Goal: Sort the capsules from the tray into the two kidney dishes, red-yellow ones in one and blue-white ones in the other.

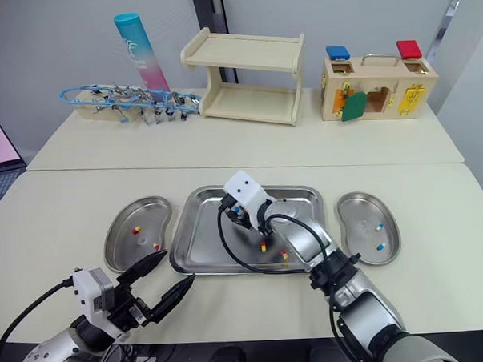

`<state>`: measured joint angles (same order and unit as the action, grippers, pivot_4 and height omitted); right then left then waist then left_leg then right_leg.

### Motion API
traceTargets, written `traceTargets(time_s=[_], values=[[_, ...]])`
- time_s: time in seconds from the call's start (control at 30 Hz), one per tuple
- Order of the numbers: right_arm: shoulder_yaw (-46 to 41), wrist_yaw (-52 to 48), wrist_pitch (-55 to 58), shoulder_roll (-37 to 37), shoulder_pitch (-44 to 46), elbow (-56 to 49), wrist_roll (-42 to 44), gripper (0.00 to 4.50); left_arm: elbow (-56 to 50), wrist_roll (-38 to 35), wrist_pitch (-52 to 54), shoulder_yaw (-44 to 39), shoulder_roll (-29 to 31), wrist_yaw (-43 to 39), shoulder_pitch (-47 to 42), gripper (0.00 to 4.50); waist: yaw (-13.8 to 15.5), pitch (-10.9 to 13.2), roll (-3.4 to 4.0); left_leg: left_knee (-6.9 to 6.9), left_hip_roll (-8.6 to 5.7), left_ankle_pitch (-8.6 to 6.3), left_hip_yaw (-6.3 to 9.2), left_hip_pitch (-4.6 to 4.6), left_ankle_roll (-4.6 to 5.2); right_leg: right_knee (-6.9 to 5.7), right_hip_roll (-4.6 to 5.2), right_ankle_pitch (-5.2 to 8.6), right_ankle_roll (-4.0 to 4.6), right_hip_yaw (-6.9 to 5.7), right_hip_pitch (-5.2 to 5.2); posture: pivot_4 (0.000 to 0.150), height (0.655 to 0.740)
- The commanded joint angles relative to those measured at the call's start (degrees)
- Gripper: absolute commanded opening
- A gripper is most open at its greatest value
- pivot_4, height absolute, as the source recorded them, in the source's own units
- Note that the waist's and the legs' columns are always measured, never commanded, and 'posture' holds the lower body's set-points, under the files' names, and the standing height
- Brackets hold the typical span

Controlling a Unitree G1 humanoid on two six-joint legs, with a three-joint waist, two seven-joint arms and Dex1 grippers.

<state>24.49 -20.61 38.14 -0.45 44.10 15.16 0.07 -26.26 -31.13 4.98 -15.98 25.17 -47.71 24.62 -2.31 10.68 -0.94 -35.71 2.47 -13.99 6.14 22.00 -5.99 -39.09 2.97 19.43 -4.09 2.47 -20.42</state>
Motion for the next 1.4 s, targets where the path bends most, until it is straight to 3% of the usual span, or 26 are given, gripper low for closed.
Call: traceTargets(time_s=[0.03,0.3,0.4,0.6,0.7,1.4], values=[[-1.80,1.08,-2.86,2.07,2.78,4.13,-1.08,2.88,-2.27,0.01,-0.29,0.41,0.32,0.81,0.37,4.50,-0.11,0.01,0.01,0.00,0.01,0.00,0.00,0.00,0.00,-0.01,-0.01,-0.01,0.01,0.00,-0.01,0.150,0.7400],[-2.09,0.57,-5.17,4.20,3.68,9.36,-2.50,2.88,-0.64,0.49,-0.94,1.29,0.44,0.76,-0.25,4.50,-0.68,0.01,0.02,0.02,0.03,0.00,-0.01,0.00,0.00,-0.03,-0.03,-0.01,0.01,0.01,-0.05,0.150,0.7400],[-1.10,-0.53,-5.78,4.16,3.33,9.57,-3.40,2.31,0.48,0.65,-1.53,1.22,0.45,0.10,-0.32,4.50,-0.76,0.01,0.02,0.02,0.03,0.00,-0.01,0.00,0.00,-0.03,-0.03,-0.01,0.01,0.01,-0.05,0.150,0.7400],[0.22,-2.04,-7.21,3.54,2.86,9.28,-5.34,0.60,1.32,0.85,-2.46,1.14,0.40,-0.58,-0.11,4.50,-0.82,0.01,0.02,0.03,0.05,0.00,-0.01,0.00,0.00,-0.03,-0.04,-0.01,0.01,0.01,-0.06,0.150,0.7400],[0.89,-3.39,-8.18,3.17,2.64,8.80,-6.19,0.08,0.64,1.06,-2.13,1.68,0.36,-0.05,-0.27,4.50,-0.86,0.01,0.02,0.03,0.05,0.00,-0.01,0.00,0.00,-0.03,-0.04,-0.01,0.01,0.01,-0.06,0.150,0.7400],[-1.21,-12.13,-4.60,-0.44,2.34,-4.62,-3.82,0.03,-0.34,0.40,-1.77,1.86,0.79,0.71,0.03,4.50,-0.93,0.01,0.03,0.08,0.06,0.00,-0.01,0.03,0.00,-0.01,-0.05,-0.01,0.01,0.02,-0.10,0.150,0.7400]])
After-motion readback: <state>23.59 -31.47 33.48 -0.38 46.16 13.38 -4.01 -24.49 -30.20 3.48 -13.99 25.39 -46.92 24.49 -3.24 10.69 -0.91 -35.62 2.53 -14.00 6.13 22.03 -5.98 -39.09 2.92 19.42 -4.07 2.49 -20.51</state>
